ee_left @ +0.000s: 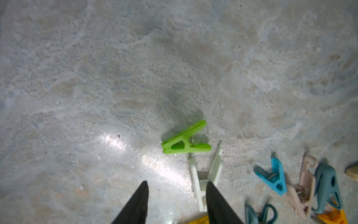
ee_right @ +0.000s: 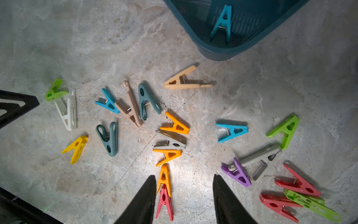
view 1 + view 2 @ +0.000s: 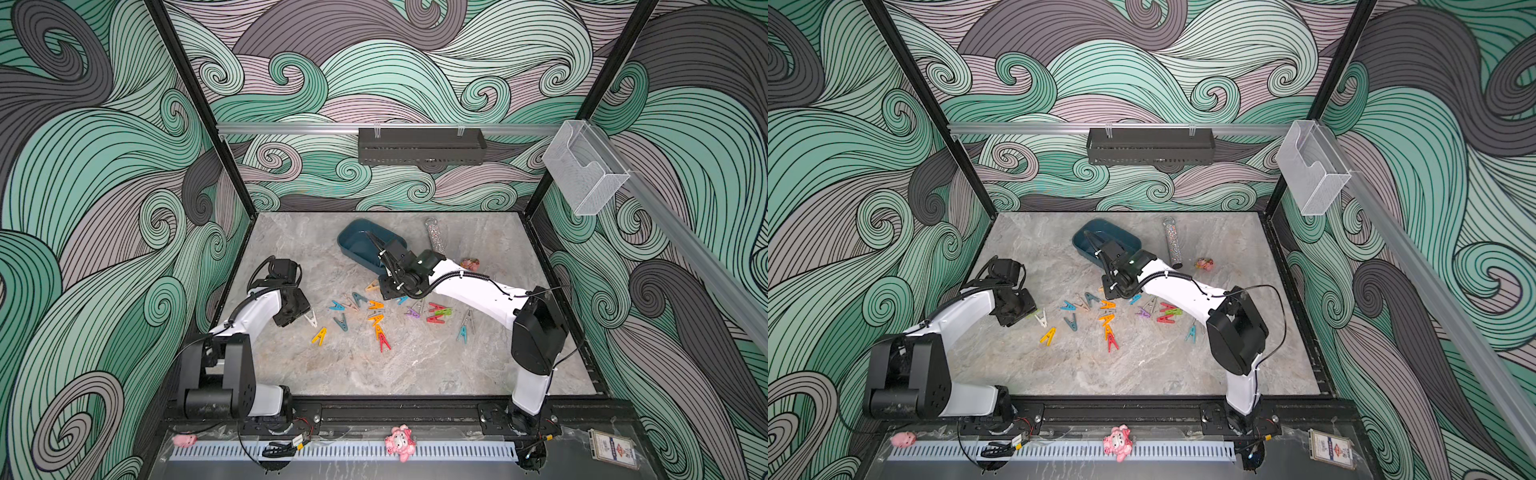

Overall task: Put the clothespins into the storage box
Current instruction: Pick up the clothespin from the center of the board.

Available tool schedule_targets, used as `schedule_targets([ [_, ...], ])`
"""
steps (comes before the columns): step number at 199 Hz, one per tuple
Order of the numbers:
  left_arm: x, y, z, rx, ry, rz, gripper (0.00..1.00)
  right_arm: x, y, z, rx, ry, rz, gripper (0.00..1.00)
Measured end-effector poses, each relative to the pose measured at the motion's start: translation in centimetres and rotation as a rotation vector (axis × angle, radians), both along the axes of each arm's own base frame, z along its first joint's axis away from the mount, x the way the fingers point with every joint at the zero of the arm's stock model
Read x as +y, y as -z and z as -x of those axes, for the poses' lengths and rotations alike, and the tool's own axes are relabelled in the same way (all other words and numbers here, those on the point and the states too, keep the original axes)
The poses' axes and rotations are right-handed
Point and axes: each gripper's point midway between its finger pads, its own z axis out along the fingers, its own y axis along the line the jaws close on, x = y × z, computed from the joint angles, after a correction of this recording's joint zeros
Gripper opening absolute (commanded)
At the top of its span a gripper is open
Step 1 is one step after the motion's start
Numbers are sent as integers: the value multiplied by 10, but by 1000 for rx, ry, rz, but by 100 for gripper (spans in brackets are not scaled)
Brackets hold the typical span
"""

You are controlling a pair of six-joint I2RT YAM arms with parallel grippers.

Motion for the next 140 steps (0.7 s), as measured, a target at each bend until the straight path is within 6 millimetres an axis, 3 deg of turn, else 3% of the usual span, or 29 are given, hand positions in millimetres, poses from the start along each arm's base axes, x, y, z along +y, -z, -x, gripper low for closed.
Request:
schedule_targets([
  [94,-1,24,-2,73,22,4,50,3,-2,-4,-22,9,-20,50],
  [140,0,28,-26,28,17,0,45,3,-2,-4,-23,10,-21,50],
])
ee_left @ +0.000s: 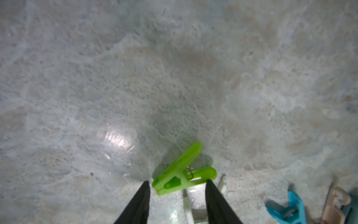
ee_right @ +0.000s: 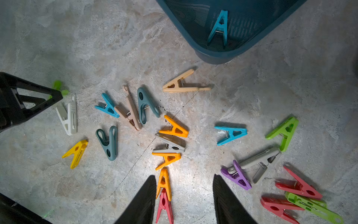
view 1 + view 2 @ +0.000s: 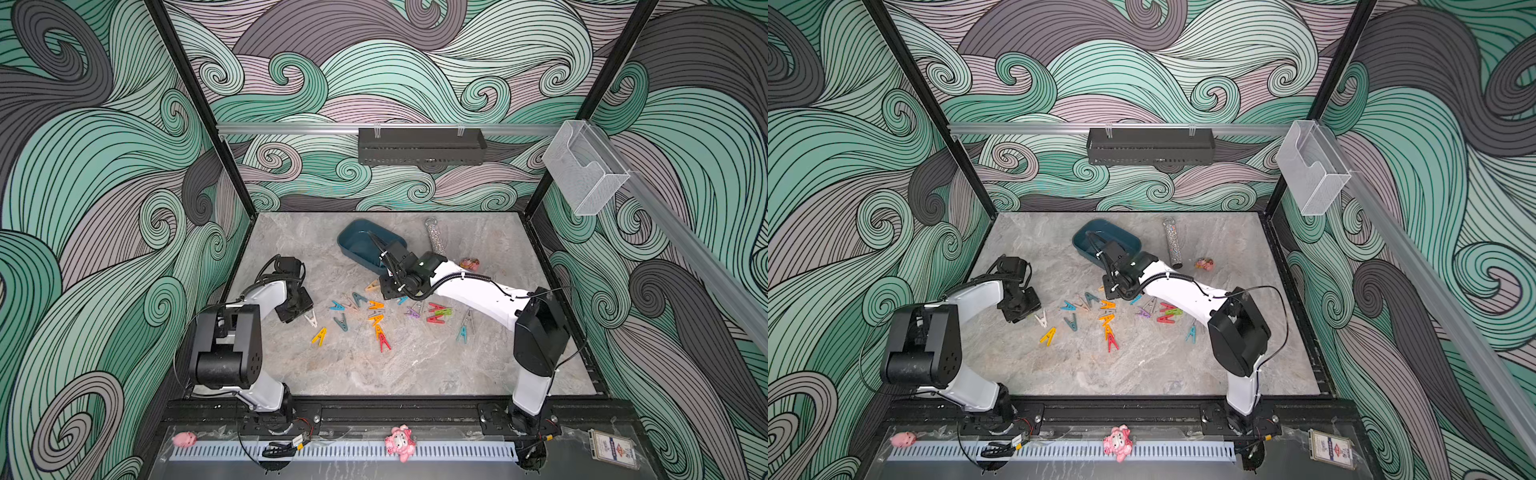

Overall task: Put the clothespins into the storage box
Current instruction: Pick up the clothespin from the center of the board.

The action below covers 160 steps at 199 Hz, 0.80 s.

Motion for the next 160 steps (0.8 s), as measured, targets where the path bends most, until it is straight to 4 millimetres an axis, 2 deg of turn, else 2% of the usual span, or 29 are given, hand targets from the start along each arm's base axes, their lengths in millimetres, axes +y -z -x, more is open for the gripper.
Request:
schedule_targets([
  [28,-1,-1,-23,-49,0,7,39,0,0,0,0,0,-1,50],
  [54,-3,-2,-33,-57,6,18,41,0,0,0,0,1,-1,50],
  [80,-3,-12,-27,-63,16,15,48,0,0,0,0,3,-2,50],
  [108,0,-24,-14,-80,21,-5,49,1,0,0,1,3,-6,50],
  [129,-3,-17,-9,-51,30,-5,48,2,-1,0,3,2,-12,50],
  [160,-9,7,-2,29,54,-8,46,2,-1,0,3,2,-12,50],
])
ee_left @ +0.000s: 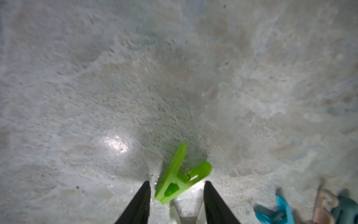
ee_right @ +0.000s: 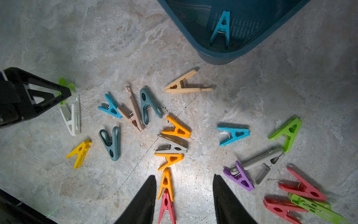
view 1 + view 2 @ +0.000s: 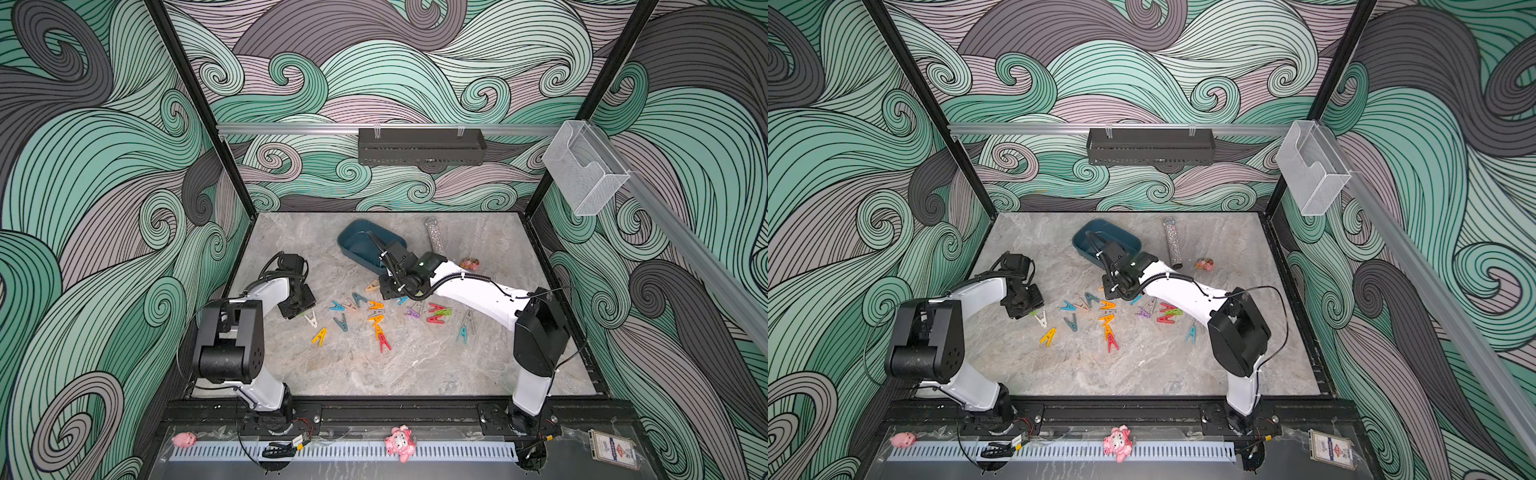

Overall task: Put the clothespins into the storage box
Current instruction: Pick up the clothespin from the center of the board.

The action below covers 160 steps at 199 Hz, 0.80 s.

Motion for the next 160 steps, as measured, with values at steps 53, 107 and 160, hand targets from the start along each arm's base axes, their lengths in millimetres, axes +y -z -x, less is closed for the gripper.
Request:
schedule_targets([
  [53,2,1,-8,-6,10,-26,32,0,0,0,0,1,-1,50],
  [107,4,0,-13,-9,11,-41,27,0,0,0,-2,1,-2,50],
  [160,1,-14,-22,-27,20,-35,26,0,0,-1,-2,2,-2,49],
])
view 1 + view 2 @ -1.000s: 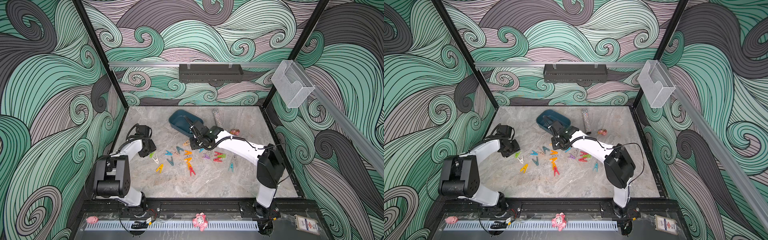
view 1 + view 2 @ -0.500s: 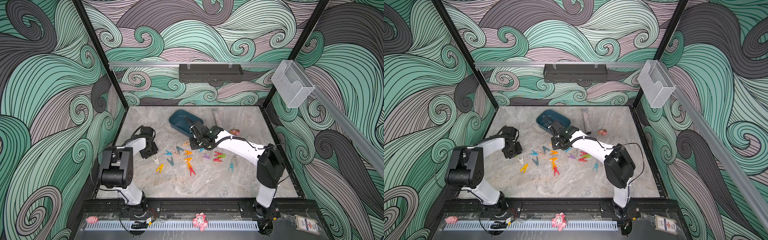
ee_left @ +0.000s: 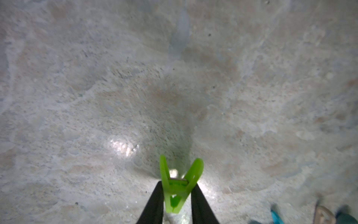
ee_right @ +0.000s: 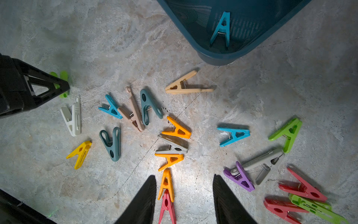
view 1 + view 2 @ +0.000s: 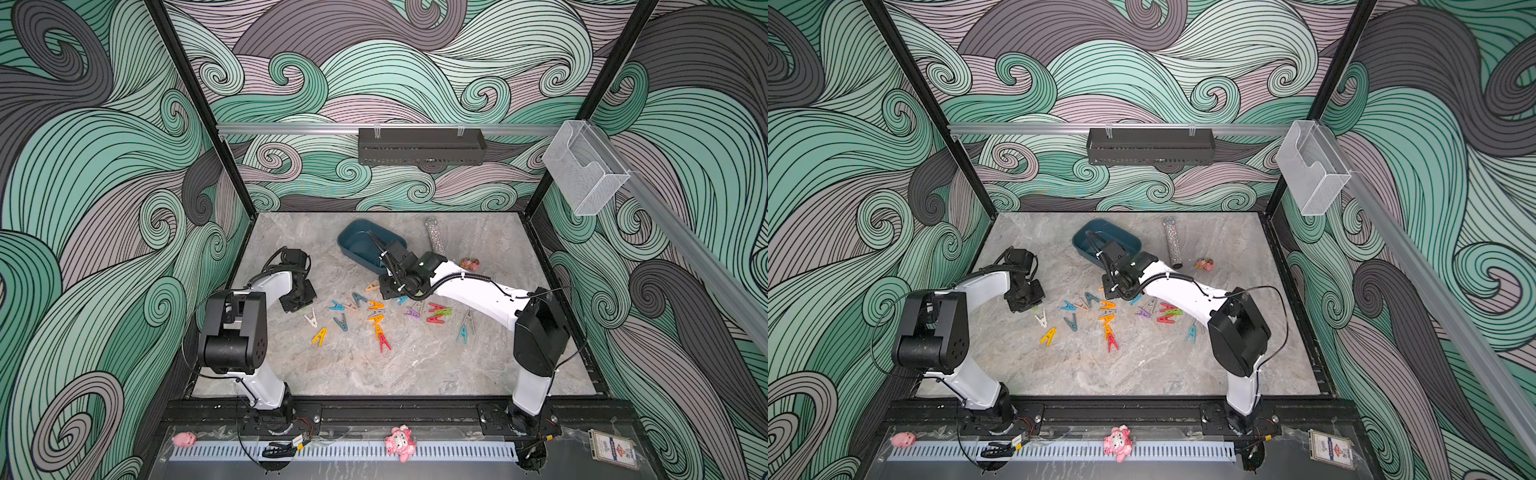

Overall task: Put the clothespins into the storage box
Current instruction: Pick up the clothespin from the center of the board, then place the clothespin in the storage box.

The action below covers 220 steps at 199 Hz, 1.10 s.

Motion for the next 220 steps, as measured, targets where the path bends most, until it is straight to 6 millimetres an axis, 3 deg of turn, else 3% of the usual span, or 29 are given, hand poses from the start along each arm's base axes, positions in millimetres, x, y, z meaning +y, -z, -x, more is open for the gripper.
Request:
schedule_targets([
  [20,-14,-21,-15,-56,35,18,26,-1,0,-2,-1,4,-1,49],
  [45,-49,-58,-48,-164,118,55,26,-7,1,-7,1,27,-2,49],
  [74,-101,-108,-105,-303,217,114,26,-23,4,-11,9,65,3,49],
  [93,-137,-123,-139,-364,269,163,26,-34,4,-10,8,85,8,49],
  [115,-171,-118,-165,-384,308,207,25,-41,0,-8,1,101,5,49],
  [146,-201,-88,-188,-353,335,234,26,-46,-2,-4,-2,118,-3,49],
  [170,-206,-74,-193,-335,349,219,34,-51,5,0,9,123,15,50],
  [196,-203,-76,-194,-349,375,168,51,-54,9,1,12,132,26,57],
  [220,-200,-79,-195,-366,413,106,58,-54,9,0,11,138,22,60],
])
